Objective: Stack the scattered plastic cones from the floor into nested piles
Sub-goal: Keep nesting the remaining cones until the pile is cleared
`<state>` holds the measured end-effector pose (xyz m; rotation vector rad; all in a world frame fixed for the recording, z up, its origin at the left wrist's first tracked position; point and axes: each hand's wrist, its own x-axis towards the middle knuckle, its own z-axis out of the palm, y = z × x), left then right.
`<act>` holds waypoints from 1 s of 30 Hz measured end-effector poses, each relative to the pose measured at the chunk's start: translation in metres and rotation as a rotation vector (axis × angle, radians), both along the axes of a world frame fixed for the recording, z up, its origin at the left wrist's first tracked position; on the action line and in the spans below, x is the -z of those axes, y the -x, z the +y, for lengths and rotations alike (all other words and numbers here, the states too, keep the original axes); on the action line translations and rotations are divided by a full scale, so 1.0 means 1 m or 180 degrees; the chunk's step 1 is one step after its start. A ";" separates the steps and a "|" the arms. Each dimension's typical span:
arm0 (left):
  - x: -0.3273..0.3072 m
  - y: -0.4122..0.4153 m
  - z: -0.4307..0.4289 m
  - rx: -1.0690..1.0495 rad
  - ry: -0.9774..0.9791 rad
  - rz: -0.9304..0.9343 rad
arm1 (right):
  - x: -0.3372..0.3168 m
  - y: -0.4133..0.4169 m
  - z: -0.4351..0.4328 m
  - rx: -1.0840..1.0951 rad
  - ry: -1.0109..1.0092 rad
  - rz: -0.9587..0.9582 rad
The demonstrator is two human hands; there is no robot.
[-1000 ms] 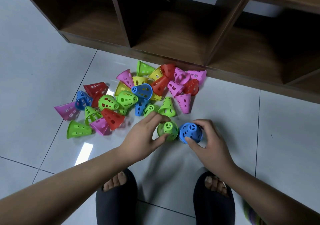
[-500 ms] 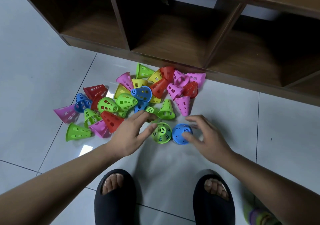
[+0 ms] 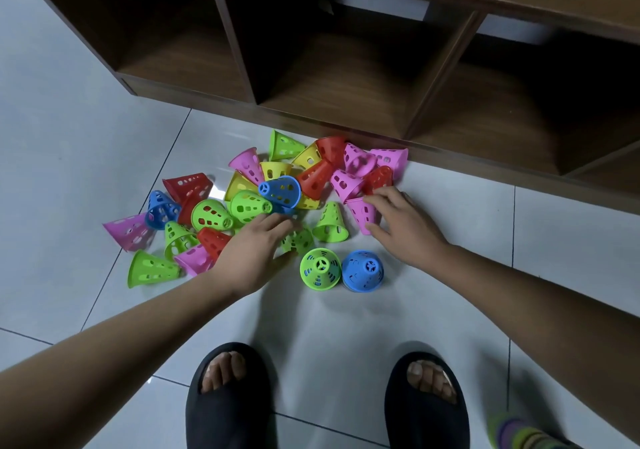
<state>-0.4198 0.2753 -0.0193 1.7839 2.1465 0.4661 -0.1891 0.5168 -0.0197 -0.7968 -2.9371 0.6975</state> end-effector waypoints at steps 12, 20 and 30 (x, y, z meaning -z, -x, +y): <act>0.020 -0.014 -0.030 -0.0565 0.0203 -0.0539 | 0.027 0.002 -0.012 0.1306 0.0740 0.0380; 0.019 -0.014 -0.032 -0.0628 0.0332 -0.0551 | 0.031 -0.006 -0.011 0.1515 0.1028 0.0395; 0.011 -0.013 -0.028 -0.0732 0.0201 -0.0592 | 0.014 -0.002 -0.010 0.1540 0.1043 0.0290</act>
